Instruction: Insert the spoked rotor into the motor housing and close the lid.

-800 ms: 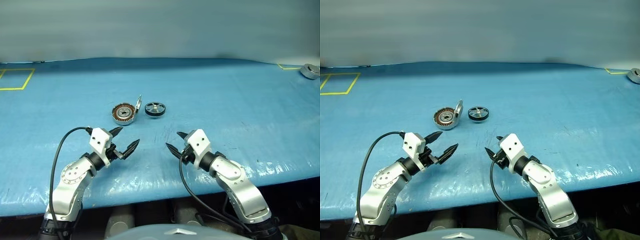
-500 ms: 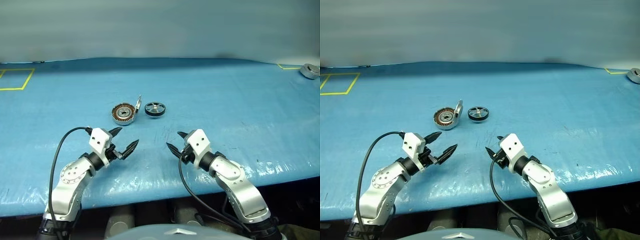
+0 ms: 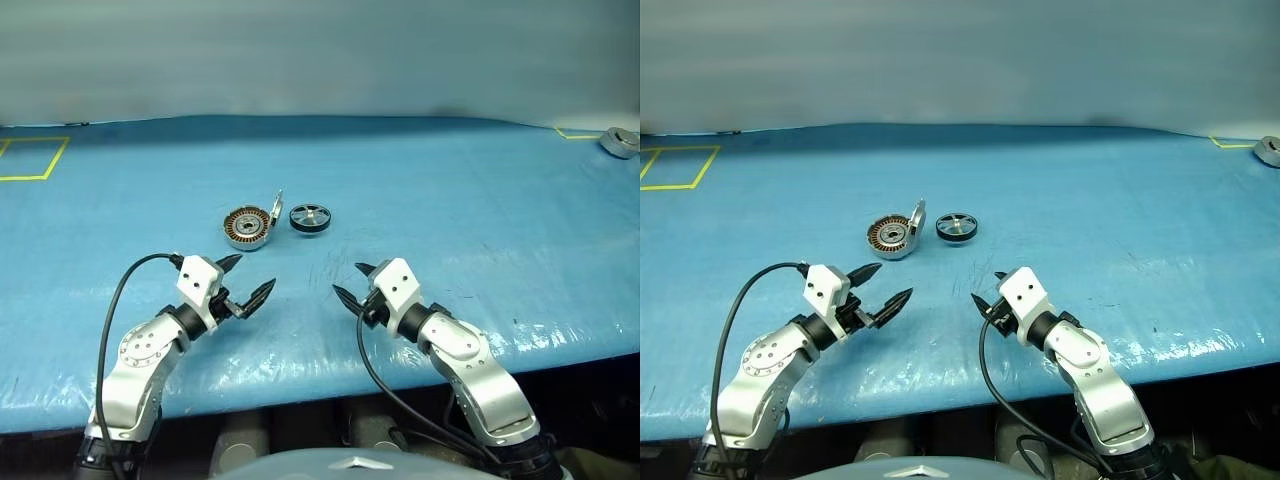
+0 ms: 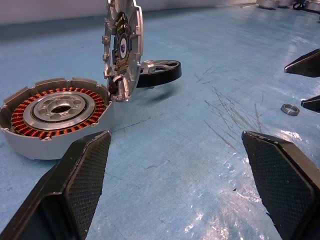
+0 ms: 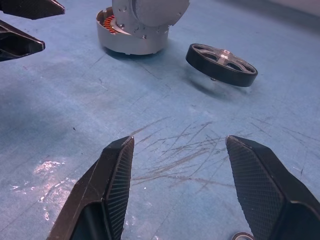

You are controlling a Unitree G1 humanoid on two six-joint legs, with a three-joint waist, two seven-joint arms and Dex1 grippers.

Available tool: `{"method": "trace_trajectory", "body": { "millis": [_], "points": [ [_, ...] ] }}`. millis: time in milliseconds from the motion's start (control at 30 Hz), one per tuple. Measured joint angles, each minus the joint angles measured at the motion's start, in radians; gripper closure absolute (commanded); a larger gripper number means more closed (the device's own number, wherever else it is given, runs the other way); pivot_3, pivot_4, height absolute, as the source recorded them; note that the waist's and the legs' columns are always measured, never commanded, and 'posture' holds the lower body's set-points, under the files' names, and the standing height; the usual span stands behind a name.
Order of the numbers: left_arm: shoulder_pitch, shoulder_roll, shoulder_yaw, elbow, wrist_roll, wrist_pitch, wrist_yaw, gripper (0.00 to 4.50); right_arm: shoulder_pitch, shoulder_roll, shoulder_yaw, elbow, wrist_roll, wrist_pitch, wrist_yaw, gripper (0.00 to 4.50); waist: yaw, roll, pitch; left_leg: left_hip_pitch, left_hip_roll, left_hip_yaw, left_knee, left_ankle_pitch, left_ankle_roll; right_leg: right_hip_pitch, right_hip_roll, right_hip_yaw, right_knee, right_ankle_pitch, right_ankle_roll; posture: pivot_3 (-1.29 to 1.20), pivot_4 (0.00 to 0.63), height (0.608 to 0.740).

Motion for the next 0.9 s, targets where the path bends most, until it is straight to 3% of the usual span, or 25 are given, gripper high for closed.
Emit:
{"method": "trace_trajectory", "body": {
  "millis": [267,433,667,900],
  "points": [
    [-0.010,0.027,0.002,0.006,0.010,-0.001,-0.012,0.04,-0.001,0.004,0.000,0.005,-0.004,-0.012,-0.002,1.40,0.000,0.000,0.000,0.000,0.000,0.000,0.000,0.000,0.000,0.000,0.000,0.000,0.000,0.000,0.000,0.00,0.150,0.740],
    [-0.083,0.130,0.002,0.055,0.039,-0.016,-0.085,0.04,-0.004,0.012,0.002,0.012,-0.014,-0.018,-0.012,1.40,0.002,0.000,0.000,0.000,0.000,0.000,0.000,0.000,0.000,0.000,0.000,0.000,0.001,0.000,0.000,0.00,0.150,0.740],
    [-0.415,0.365,-0.046,0.277,0.176,-0.149,-0.294,0.04,-0.008,0.049,0.018,0.044,-0.033,-0.050,-0.035,1.40,0.009,0.000,0.000,-0.001,0.000,0.000,-0.001,0.001,-0.001,-0.001,0.001,-0.001,0.000,0.000,0.000,0.00,0.150,0.740],
    [-0.785,0.392,-0.242,0.694,0.353,-0.386,-0.542,0.04,0.021,0.070,0.039,0.055,-0.047,-0.079,-0.059,1.40,0.006,0.000,0.001,-0.003,-0.001,0.000,-0.001,0.000,0.000,-0.002,0.002,0.000,-0.001,0.000,-0.001,0.00,0.150,0.740]
  ]
}}
